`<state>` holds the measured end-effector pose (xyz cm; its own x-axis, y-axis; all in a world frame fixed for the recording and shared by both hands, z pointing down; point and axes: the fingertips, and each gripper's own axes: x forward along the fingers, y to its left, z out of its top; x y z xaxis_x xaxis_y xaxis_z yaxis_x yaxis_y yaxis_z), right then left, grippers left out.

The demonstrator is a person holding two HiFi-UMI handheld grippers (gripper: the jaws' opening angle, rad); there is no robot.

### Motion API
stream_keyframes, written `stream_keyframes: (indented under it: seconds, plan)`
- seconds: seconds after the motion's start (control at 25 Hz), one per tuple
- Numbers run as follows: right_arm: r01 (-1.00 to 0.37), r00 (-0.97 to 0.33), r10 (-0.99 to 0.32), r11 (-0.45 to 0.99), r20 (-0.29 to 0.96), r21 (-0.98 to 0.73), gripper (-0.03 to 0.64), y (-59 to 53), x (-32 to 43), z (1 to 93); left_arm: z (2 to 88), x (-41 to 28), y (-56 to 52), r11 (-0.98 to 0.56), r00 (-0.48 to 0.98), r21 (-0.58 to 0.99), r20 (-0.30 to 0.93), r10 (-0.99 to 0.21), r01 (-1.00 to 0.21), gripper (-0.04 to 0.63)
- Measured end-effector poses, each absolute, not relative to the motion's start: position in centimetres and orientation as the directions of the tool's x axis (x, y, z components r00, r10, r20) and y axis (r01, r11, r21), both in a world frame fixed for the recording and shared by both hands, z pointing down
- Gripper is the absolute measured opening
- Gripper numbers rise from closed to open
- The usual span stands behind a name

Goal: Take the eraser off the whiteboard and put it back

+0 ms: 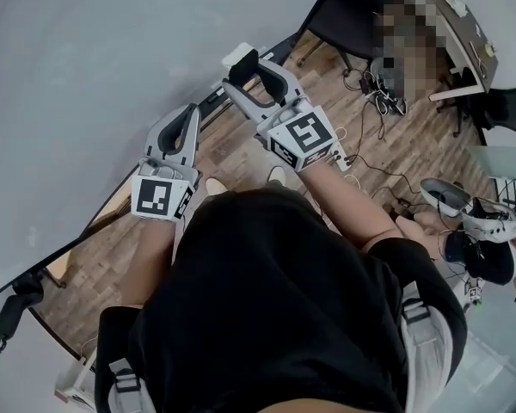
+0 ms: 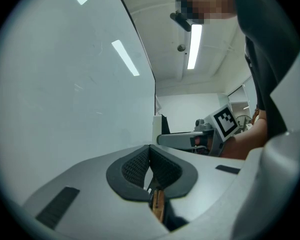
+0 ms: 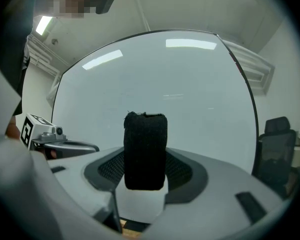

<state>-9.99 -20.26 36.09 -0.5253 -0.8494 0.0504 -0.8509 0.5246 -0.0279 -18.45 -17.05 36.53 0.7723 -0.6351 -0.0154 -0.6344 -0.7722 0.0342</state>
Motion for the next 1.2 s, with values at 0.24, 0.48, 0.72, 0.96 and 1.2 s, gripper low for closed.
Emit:
stream_keyframes:
  seconds: [0.24, 0.48, 0.72, 0.96, 1.2]
  plan:
    - [-0.817, -0.576, -0.817, 0.576, 0.024, -0.011, 0.221, -18.8, -7.8, 35.1, 35.9, -16.7, -16.5, -0.743, 0.742, 0.023, -0.02, -0.67, -0.669, -0.005]
    - [-0.775, -0.632, -0.775, 0.632, 0.011, -0.003, 0.222, -17.5, -7.2, 34.8, 35.9, -15.8, -16.0, -0.727, 0.726, 0.02, -0.019, -0.687, -0.687, -0.005]
    - [-0.753, -0.658, -0.753, 0.658, 0.018, -0.003, 0.222, -16.4, -6.3, 35.4, 36.7, -14.7, -15.5, -0.725, 0.725, 0.019, -0.006, -0.689, -0.688, -0.005]
    - [-0.758, -0.653, -0.757, 0.652, 0.024, -0.016, 0.222, -16.3, -6.1, 36.2, 37.1, -15.1, -15.2, -0.728, 0.728, 0.004, -0.002, -0.685, -0.685, -0.005]
    - [-0.765, -0.644, -0.765, 0.643, 0.017, -0.027, 0.222, -15.9, -5.8, 36.1, 37.3, -14.7, -14.6, -0.735, 0.735, 0.005, 0.002, -0.678, -0.678, -0.005]
